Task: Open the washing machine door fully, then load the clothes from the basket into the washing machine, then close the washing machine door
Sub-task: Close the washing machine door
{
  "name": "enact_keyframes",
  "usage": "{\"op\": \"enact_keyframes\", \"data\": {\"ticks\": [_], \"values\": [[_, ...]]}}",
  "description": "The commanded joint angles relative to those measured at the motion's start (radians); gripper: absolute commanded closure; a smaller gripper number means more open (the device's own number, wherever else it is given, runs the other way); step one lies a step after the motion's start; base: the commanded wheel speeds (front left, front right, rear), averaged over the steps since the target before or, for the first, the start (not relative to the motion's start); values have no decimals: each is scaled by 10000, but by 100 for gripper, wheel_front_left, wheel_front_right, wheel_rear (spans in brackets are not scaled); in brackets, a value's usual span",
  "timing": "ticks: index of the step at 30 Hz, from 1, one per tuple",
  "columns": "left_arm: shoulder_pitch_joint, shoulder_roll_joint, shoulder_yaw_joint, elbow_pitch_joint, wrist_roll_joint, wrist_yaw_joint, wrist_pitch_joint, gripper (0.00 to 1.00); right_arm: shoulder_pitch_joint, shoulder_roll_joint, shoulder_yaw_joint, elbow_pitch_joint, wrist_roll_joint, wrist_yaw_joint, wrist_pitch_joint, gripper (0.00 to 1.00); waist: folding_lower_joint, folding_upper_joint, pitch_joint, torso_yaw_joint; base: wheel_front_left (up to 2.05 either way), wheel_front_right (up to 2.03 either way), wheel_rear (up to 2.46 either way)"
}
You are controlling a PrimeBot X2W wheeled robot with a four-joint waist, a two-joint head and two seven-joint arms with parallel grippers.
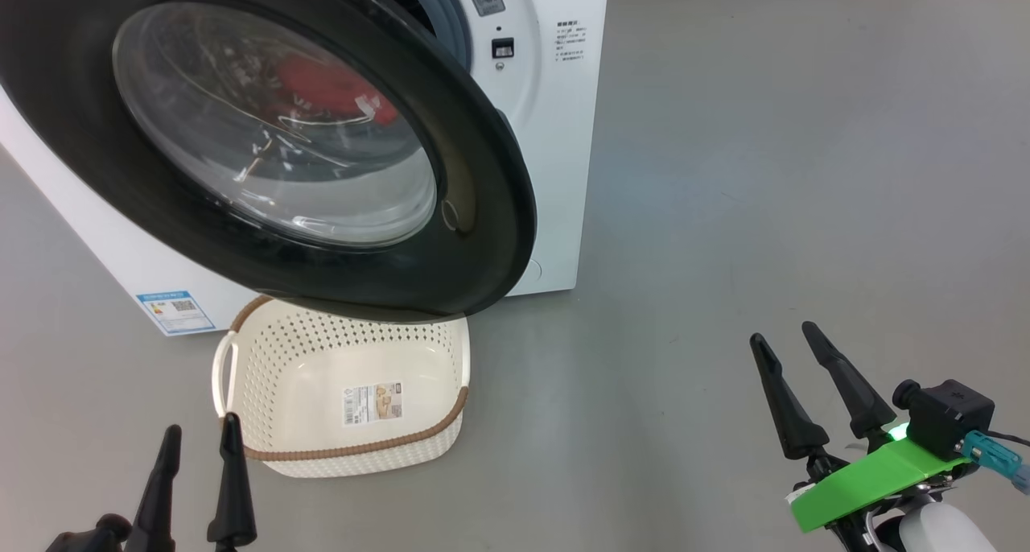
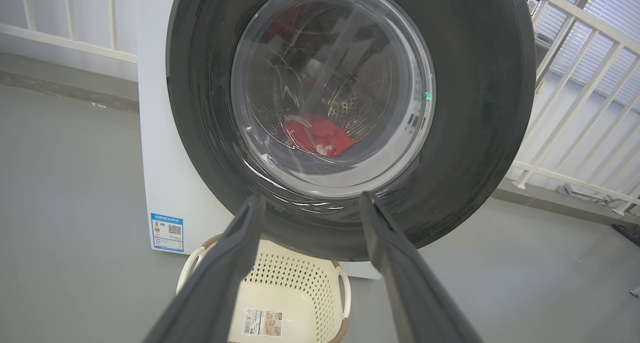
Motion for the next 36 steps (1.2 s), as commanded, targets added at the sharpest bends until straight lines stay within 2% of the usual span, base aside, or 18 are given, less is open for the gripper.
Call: {"op": "enact_keyframes", "data": {"ticks": [1, 11, 19, 20, 21, 23, 24, 36], "values": [[-210, 62, 320, -185, 71, -95, -121, 0, -127, -150, 244, -206, 58, 16, -48, 0, 0, -1, -8, 3, 0, 0, 0], [-231, 55, 229, -289, 66, -100, -122, 0, -276, -234, 423, -247, 69, 16, -48, 0, 0, -1, 28, 85, 0, 0, 0], [-367, 54, 69, -394, -41, -100, -122, 0, -955, -398, 664, -488, 191, 16, -48, 0, 0, -1, 318, 441, 0, 0, 0], [-397, 54, 59, -413, -82, -100, -122, 0, -1098, -422, 726, -531, 214, 16, -48, 8, 0, -1, 382, 514, 0, 0, 0], [-430, 54, 54, -429, -126, -100, -122, 0, -1248, -449, 796, -578, 239, 16, -48, 45, 0, -1, 448, 596, 0, 0, 0], [-494, 54, 29, -435, -188, -101, -122, 0, -1550, -515, 972, -656, 258, 16, -48, 85, 0, -1, 572, 769, 0, 0, 0], [-533, 54, 3, -436, -203, -101, -122, 0, -1697, -549, 1079, -683, 264, 16, -48, 100, 0, -1, 638, 858, 0, 0, 0], [-995, 53, -322, -439, -415, -101, -122, 0, -3059, -1069, 2641, -456, 359, 16, -48, 100, 0, -1, 1382, 2036, 0, 0, 0]]}}
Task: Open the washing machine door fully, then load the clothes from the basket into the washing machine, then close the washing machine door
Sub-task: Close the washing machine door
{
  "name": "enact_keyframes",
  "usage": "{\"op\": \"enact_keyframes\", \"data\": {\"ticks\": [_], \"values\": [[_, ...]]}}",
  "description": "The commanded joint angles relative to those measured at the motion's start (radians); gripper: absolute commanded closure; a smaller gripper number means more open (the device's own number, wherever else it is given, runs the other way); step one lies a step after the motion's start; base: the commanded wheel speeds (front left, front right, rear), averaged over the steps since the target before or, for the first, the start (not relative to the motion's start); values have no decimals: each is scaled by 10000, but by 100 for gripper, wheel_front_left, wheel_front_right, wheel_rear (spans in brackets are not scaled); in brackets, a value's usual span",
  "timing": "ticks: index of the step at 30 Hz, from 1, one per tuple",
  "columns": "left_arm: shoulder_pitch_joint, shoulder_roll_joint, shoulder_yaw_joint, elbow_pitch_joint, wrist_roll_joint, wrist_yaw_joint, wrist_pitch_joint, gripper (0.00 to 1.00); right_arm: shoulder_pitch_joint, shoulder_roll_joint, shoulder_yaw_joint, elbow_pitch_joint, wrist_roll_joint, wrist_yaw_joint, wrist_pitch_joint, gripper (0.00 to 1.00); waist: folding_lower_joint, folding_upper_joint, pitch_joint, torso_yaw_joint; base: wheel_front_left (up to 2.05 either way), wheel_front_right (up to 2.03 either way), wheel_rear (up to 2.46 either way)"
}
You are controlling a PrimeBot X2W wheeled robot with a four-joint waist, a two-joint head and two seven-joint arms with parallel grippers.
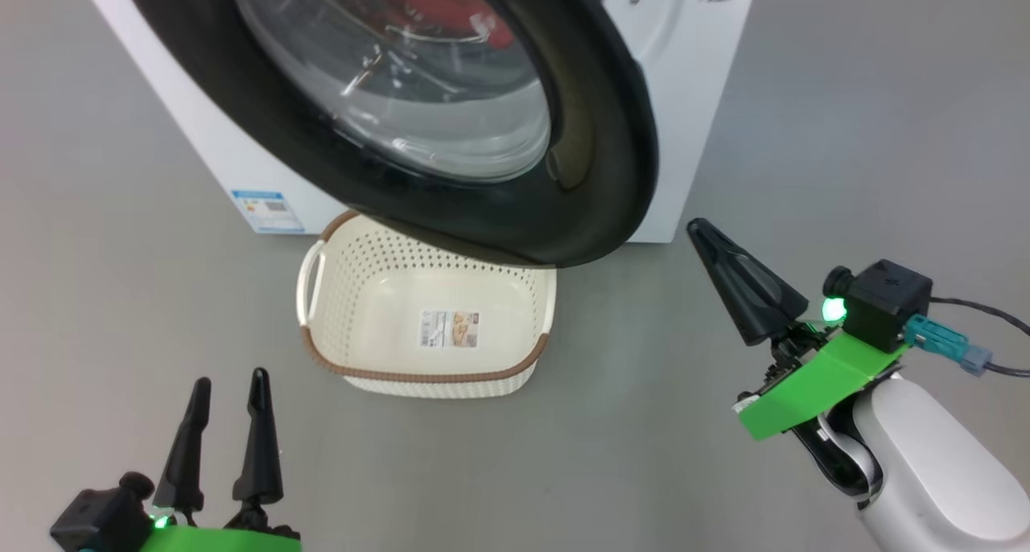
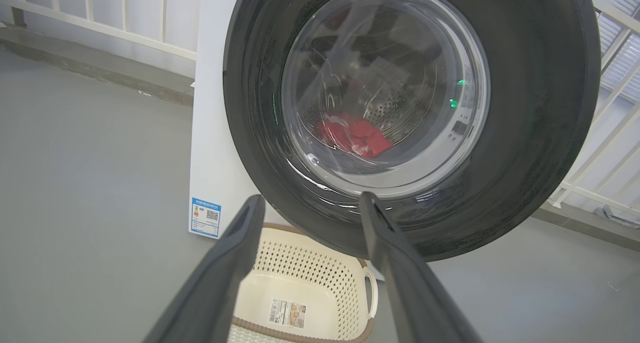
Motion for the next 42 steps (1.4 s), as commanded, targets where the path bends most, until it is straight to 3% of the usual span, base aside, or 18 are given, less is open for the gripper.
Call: {"op": "enact_keyframes", "data": {"ticks": [1, 9, 18, 42], "values": [[-410, 122, 239, -285, -133, -30, -120, 0, -331, -168, 401, -131, 49, 16, -48, 100, 0, 0, 445, 467, 0, 0, 0], [-836, 122, -92, -315, -367, -30, -120, 0, -1381, -608, 1271, 513, 109, 16, -48, 100, 0, 0, 1211, 1073, 0, 0, 0], [-1081, 122, -139, -319, -424, -30, -120, 0, -2092, -732, 1493, 1147, 177, 16, -48, 100, 0, 0, 1635, 1448, 0, 0, 0], [-1496, 122, -324, -568, -524, -31, -120, 0, -3392, -1530, 564, 1333, 34, 16, -48, 100, 0, 0, 2827, 1687, 0, 0, 0]]}}
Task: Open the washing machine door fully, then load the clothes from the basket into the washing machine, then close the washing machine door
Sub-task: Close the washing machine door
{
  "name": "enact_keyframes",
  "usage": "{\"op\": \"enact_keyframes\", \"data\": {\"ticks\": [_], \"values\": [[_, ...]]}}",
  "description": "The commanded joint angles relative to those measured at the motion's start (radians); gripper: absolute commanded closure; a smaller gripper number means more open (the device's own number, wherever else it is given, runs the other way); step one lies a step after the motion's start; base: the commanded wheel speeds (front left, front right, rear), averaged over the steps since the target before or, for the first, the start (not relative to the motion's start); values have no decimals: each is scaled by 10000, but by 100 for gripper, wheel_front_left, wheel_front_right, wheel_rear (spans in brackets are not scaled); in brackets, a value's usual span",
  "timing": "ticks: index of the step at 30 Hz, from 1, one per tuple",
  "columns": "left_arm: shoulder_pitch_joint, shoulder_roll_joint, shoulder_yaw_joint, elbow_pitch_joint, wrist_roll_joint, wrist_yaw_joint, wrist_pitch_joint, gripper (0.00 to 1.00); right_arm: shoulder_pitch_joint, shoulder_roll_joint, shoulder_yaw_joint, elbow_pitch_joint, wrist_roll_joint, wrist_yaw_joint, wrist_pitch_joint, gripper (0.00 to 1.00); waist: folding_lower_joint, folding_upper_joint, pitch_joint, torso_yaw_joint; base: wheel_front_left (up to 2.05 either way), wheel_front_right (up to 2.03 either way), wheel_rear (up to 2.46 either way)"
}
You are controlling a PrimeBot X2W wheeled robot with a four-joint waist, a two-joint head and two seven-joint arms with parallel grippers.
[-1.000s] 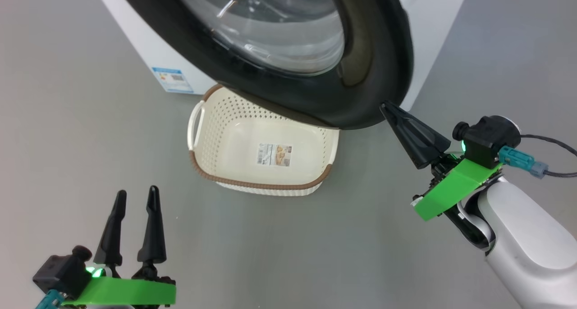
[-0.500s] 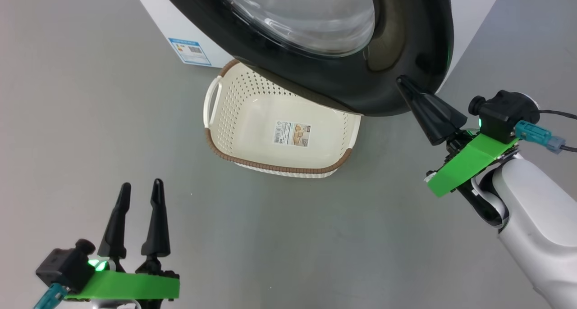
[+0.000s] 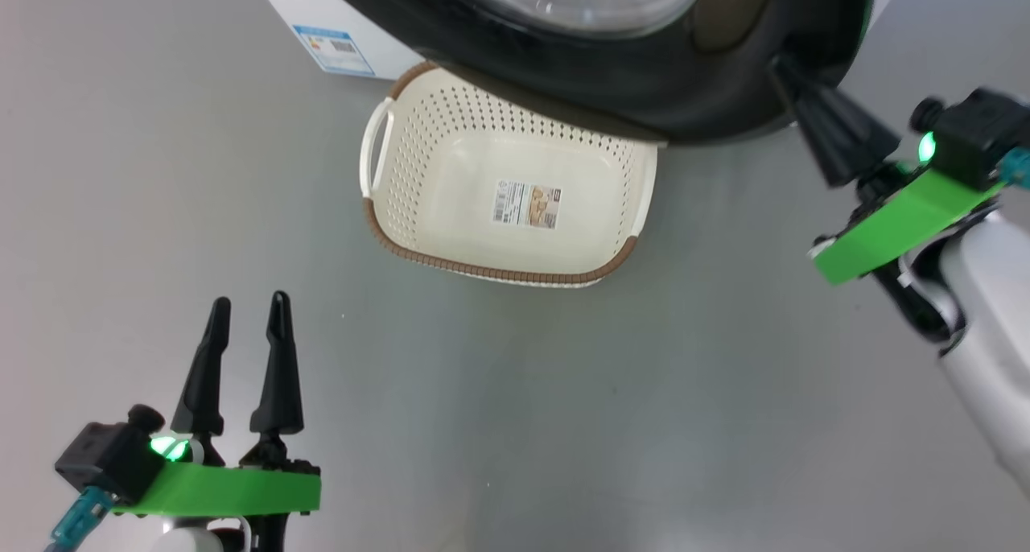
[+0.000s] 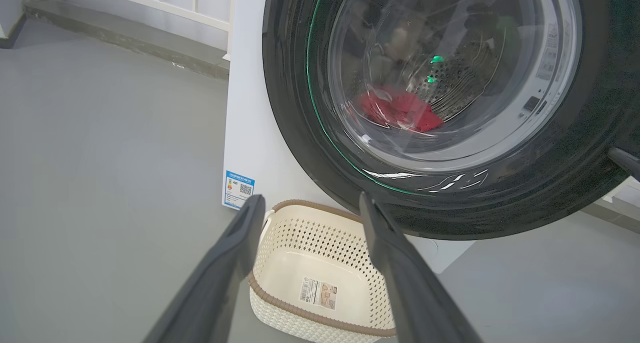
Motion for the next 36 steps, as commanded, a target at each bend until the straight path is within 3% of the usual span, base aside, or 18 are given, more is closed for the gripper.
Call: {"op": "enact_keyframes", "data": {"ticks": [1, 13, 26, 36], "values": [[-212, 172, 289, -272, -91, -31, -80, 0, -138, -161, -82, -212, -94, 12, -48, 100, 0, 0, 244, 67, 0, 0, 0], [-514, 172, 248, -582, -228, 64, -80, 0, -1893, -910, -107, -25, -63, 12, -48, 100, 0, 0, 1178, 396, 0, 0, 0], [-686, 172, 48, -941, -399, 199, -80, 0, -3935, -2082, 600, 743, 278, 12, -48, 100, 0, 0, 1810, 803, 0, 0, 0], [-682, 172, 24, -965, -394, 248, -80, 0, -4816, -2050, 121, 1359, 149, 12, -48, 100, 0, 0, 1876, 900, 0, 0, 0]]}}
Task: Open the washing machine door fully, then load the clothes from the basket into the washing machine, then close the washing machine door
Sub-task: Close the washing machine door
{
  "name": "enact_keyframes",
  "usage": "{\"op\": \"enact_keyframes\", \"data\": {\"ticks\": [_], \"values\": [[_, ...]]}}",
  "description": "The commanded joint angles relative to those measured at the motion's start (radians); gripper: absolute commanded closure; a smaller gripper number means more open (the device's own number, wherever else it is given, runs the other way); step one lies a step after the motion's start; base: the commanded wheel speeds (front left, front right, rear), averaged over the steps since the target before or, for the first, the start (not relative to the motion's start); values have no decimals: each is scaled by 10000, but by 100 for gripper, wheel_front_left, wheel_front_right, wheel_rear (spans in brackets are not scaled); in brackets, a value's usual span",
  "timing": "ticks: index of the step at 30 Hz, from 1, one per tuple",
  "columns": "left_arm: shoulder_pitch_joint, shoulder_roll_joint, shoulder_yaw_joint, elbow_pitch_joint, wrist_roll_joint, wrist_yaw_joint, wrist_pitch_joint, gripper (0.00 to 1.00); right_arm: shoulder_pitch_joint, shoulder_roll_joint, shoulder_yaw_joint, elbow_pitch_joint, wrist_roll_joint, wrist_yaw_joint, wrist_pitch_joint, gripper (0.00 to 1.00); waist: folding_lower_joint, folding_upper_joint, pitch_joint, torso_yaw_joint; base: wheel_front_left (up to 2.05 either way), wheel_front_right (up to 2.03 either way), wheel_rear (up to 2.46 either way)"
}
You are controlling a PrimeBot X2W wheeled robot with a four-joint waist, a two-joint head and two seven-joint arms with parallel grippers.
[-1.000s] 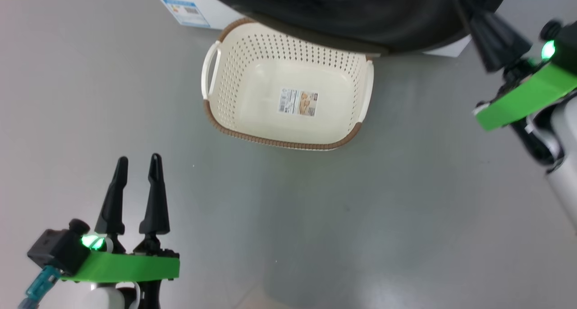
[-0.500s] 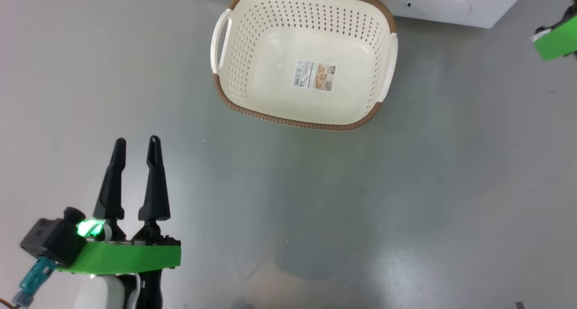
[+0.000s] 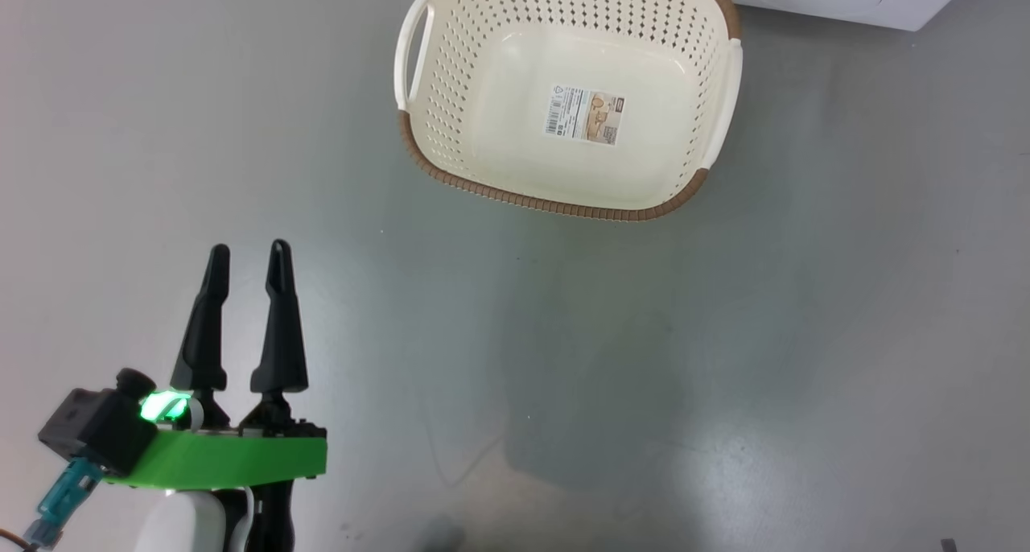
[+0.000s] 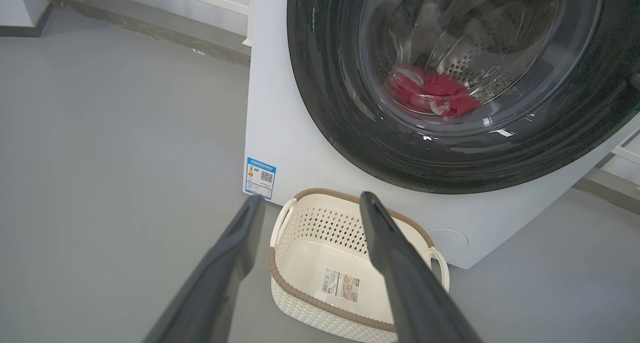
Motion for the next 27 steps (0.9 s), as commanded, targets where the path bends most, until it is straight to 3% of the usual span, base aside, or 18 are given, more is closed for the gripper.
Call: {"op": "enact_keyframes", "data": {"ticks": [1, 16, 17, 19, 20, 21, 27], "values": [[-82, 204, 316, -229, 2, 68, -78, 0, -167, -137, -290, -26, 16, -86, -15, 100, 0, 0, -43, -4, 0, 0, 0], [9, 204, 484, 20, 241, 57, -78, 0, 1061, 293, -439, -235, 154, -86, -15, 98, 0, 0, -879, -406, 0, 0, 0], [24, 204, 508, 54, 279, 44, -78, 0, 1227, 327, -535, -313, 169, -86, -15, 67, 0, 0, -991, -467, 0, 0, 0], [49, 204, 552, 118, 372, 13, -78, 0, 1635, 416, -721, -494, 204, -86, -15, 48, 0, 0, -1239, -592, 0, 0, 0], [63, 204, 577, 142, 417, 0, -78, 0, 1854, 460, -791, -588, 207, -86, -15, 16, 0, 0, -1366, -654, 0, 0, 0], [78, 204, 605, 170, 456, -13, -78, 0, 2078, 513, -859, -671, 201, -86, -15, 0, 0, 0, -1497, -717, 0, 0, 0], [203, 204, 783, 424, 791, -101, -78, 0, 3441, 975, -1247, -1059, 165, -86, -15, 0, 0, 0, -2337, -1171, 0, 0, 0]]}}
